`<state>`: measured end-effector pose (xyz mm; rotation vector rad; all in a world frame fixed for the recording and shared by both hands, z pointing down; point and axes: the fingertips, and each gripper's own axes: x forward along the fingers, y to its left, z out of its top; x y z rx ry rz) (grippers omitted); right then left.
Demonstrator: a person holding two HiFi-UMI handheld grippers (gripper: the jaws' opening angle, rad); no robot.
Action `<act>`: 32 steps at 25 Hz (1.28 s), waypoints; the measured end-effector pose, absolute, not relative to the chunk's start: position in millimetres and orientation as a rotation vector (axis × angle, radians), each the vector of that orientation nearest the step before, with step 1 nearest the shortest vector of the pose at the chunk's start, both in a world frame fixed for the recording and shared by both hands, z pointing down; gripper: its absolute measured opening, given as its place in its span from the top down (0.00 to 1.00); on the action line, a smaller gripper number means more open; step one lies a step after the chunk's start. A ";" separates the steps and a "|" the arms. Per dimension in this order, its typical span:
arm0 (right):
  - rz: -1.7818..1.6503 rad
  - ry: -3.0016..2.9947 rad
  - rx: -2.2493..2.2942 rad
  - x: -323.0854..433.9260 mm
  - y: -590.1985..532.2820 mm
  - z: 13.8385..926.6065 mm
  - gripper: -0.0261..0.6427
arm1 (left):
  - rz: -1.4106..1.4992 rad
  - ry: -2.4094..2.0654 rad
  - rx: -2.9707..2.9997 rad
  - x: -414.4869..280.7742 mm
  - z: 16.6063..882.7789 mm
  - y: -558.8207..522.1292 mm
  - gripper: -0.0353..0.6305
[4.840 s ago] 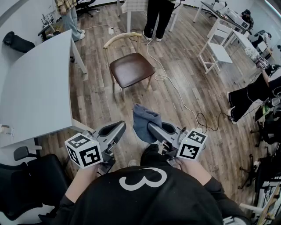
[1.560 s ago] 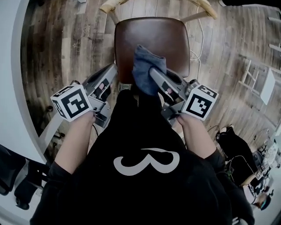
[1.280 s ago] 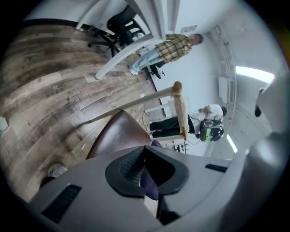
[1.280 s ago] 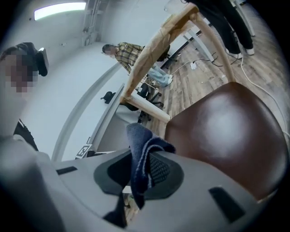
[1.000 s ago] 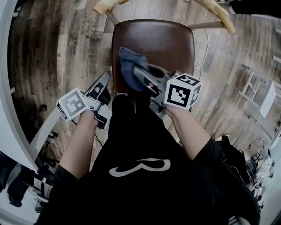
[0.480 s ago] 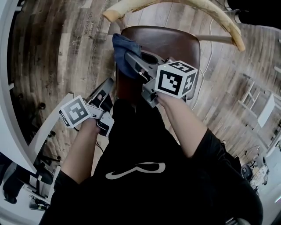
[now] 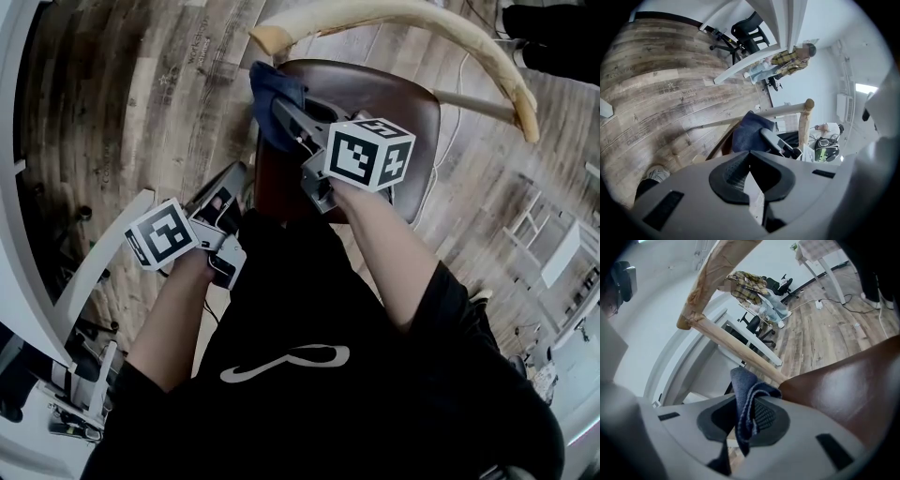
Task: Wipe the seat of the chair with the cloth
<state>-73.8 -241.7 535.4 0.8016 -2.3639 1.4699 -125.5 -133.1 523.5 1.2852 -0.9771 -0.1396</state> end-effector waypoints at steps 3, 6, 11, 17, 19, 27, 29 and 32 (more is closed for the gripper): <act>1.427 -2.328 0.818 -70.6 -243.9 551.9 0.88 | -0.129 -0.981 1.275 -125.1 526.5 -132.0 0.93; 1.392 -2.298 0.827 -67.8 -243.0 564.4 0.88 | -0.123 -0.981 1.276 -125.8 529.7 -131.2 0.93; 1.336 -2.274 0.829 -65.1 -244.7 576.6 0.88 | -0.099 -0.990 1.272 -123.9 539.6 -133.2 0.93; 1.315 -2.250 0.853 -56.7 -244.0 583.7 0.88 | -0.044 -0.994 1.280 -113.6 547.0 -129.3 0.93; 1.307 -2.244 0.859 -54.5 -245.2 586.9 0.88 | 0.011 -1.003 1.289 -111.2 553.2 -127.3 0.93; 1.298 -2.218 0.890 -38.3 -250.2 594.5 0.88 | 0.379 -1.033 1.378 -97.4 583.8 -109.6 0.93; 1.295 -2.210 0.899 -36.6 -249.9 595.4 0.88 | 0.417 -1.019 1.393 -94.8 586.0 -106.8 0.93; 1.286 -2.199 0.911 -30.3 -250.1 595.9 0.88 | 0.446 -1.000 1.399 -88.9 587.8 -104.4 0.93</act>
